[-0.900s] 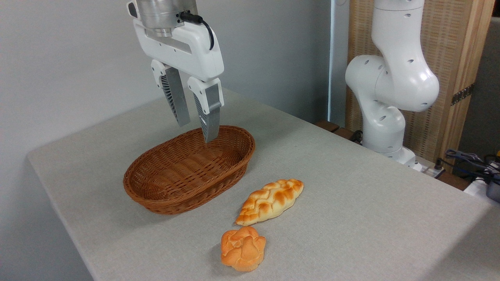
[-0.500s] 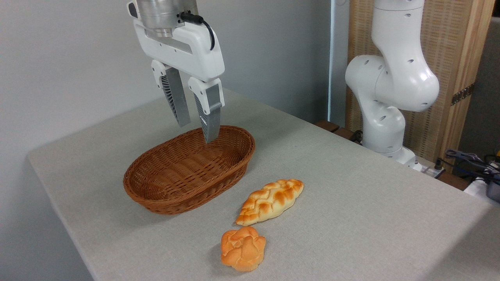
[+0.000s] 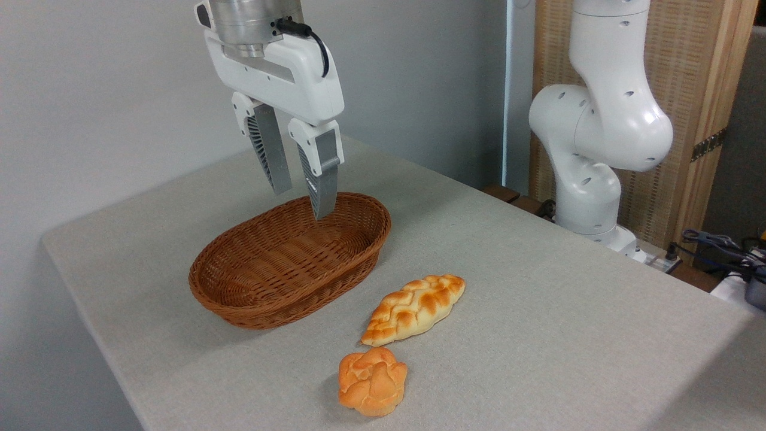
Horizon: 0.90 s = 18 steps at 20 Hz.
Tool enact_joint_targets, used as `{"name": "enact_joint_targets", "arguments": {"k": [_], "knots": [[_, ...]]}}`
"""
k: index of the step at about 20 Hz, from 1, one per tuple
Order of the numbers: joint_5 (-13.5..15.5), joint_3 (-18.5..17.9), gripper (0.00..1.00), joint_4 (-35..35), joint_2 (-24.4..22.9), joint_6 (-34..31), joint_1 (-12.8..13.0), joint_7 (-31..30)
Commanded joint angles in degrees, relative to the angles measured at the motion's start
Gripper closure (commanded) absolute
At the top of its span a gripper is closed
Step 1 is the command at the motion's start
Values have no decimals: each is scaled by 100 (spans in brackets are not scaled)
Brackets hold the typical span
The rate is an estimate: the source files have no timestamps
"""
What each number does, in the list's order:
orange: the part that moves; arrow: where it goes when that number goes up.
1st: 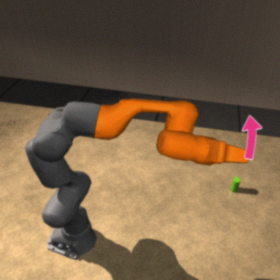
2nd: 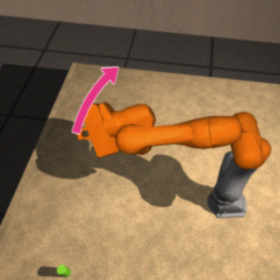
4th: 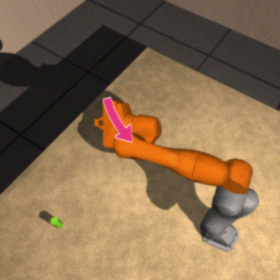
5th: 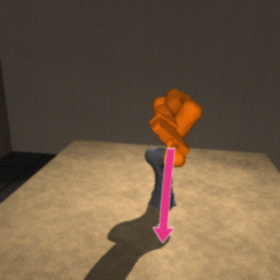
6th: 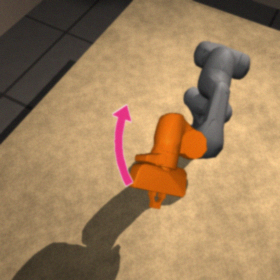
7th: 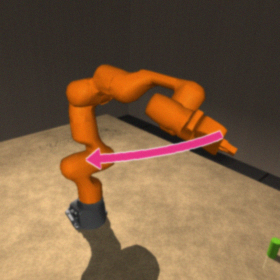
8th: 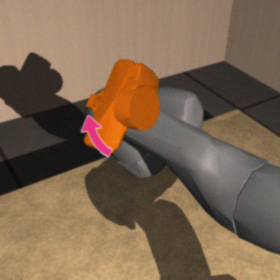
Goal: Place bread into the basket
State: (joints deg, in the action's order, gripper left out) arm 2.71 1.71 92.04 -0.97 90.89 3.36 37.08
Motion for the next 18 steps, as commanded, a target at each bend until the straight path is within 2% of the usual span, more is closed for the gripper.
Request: {"name": "enact_joint_targets", "arguments": {"k": [1, 4, 6, 12, 15, 18], "knots": [[10, -83, 0, 103, -70, 139, 42, 45], [1, -161, 0, 208, -140, 148, 42, 132], [10, -206, 0, 401, -289, 165, 33, 474], [1, -618, 0, 1385, -571, 840, -29, 1441], [1, -855, 0, 2052, -764, 1237, -20, 2188], [1, -883, 0, 2616, -1001, 1378, -20, 2392]]}}
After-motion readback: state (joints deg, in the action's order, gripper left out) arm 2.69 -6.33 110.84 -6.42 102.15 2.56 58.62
